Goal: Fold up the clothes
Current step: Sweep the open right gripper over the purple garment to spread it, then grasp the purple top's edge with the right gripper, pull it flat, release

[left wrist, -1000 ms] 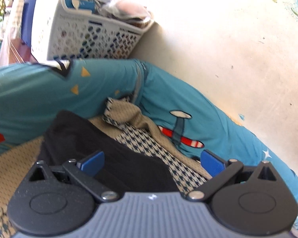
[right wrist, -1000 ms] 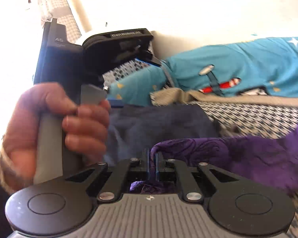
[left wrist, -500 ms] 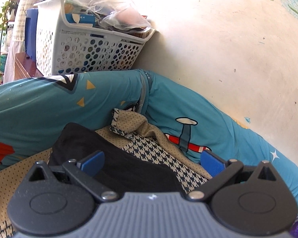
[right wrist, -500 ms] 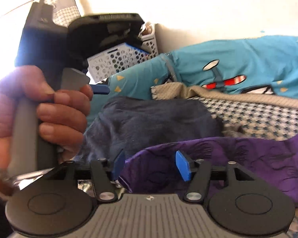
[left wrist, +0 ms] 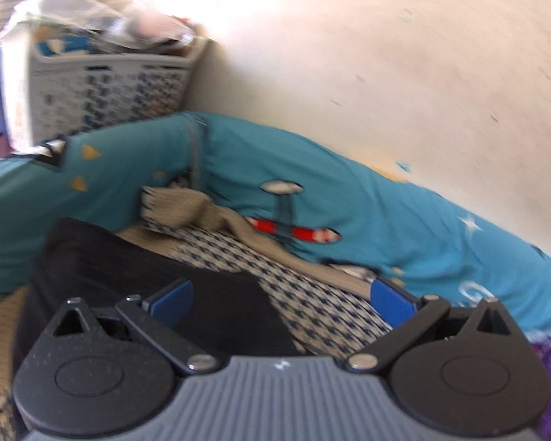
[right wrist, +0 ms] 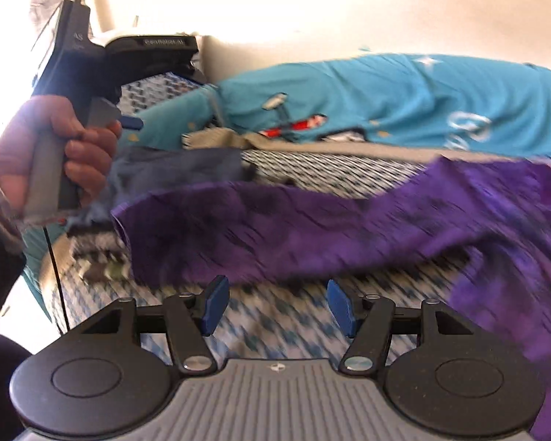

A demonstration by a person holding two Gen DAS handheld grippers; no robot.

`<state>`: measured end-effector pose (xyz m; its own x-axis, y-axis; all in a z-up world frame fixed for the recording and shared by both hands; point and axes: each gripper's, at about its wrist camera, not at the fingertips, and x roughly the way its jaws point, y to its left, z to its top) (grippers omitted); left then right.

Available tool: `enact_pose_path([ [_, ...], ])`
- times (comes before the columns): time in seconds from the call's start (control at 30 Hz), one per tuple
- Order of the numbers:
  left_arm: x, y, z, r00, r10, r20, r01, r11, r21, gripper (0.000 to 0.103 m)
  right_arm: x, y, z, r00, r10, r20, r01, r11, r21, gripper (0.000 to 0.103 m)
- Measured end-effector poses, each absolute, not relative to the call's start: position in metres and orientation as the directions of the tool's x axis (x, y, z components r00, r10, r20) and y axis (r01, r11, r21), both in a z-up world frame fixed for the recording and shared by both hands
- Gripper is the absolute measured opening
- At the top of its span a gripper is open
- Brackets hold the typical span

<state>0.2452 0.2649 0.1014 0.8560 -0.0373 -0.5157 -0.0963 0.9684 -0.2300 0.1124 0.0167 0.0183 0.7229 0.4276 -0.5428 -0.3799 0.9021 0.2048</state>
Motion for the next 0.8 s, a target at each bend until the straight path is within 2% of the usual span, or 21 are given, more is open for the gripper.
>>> enact_pose_path([
  [0.3,0.236,0.217,0.076,0.792,-0.170,-0.586,0.048,0.975,-0.217,0.103,0.064,-0.015,0.012,0.732,0.343,-0.589,-0.314,0.937,0.155,0.062],
  [0.47,0.226,0.207,0.070,0.765,-0.233,-0.601,0.097,0.963,-0.250,0.103,0.033,-0.035,0.005,0.714,0.320,-0.622,-0.311,0.942,0.128,0.065],
  [0.8,0.213,0.199,0.061,0.737,-0.236,-0.633,0.122,0.968,-0.219,0.103,-0.005,-0.045,-0.003,0.707,0.277,-0.651,-0.327,0.944,0.046,0.065],
])
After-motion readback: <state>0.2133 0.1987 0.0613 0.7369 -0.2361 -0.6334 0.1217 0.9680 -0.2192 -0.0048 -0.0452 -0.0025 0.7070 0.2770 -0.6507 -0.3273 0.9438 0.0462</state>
